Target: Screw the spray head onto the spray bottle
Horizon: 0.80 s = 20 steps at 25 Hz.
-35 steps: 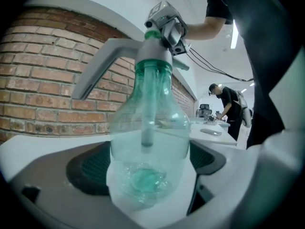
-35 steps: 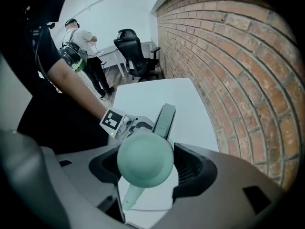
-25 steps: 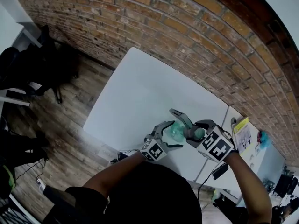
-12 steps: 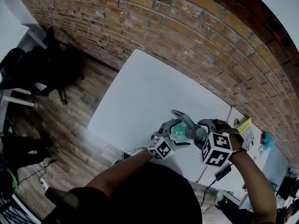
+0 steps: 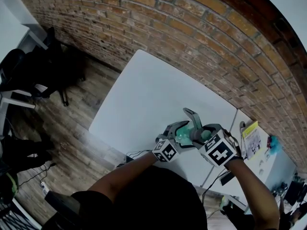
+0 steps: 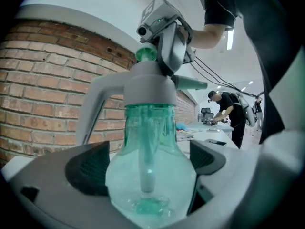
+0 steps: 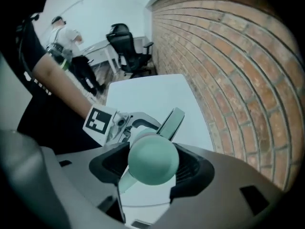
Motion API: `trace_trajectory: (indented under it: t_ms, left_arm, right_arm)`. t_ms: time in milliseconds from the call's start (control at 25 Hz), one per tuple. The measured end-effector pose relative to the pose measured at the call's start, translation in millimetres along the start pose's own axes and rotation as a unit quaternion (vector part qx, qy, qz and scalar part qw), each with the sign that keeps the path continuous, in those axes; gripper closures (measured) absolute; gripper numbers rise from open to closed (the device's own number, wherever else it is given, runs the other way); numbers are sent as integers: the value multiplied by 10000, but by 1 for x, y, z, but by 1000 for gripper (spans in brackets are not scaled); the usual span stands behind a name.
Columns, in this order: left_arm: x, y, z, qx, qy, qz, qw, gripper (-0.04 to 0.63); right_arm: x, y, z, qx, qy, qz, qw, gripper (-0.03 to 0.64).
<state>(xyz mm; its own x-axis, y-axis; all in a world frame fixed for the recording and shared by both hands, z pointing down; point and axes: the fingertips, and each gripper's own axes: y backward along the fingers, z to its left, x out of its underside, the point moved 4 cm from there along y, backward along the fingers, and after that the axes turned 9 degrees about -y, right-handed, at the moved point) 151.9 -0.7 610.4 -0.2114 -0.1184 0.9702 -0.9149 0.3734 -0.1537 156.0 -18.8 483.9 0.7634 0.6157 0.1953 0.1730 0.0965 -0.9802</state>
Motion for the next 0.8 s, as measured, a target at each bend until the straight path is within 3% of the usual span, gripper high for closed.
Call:
trace_trajectory:
  t_ms: [120, 440, 640, 800]
  left_arm:
    - [0, 0, -1, -32, 64, -20, 10000, 77]
    - [1, 0, 0, -61, 104, 0, 9999, 77]
    - [2, 0, 0, -48, 94, -4, 9999, 77]
    - [3, 0, -1, -48, 99, 2, 9999, 77]
  right_arm:
    - [0, 1, -2, 26, -689, -152, 9975, 345]
    - [4, 11, 0, -107, -129, -66, 9998, 345]
    - [10, 30, -3, -172, 1028, 310, 9941, 347]
    - [0, 40, 3, -284, 2533, 156, 9668, 345]
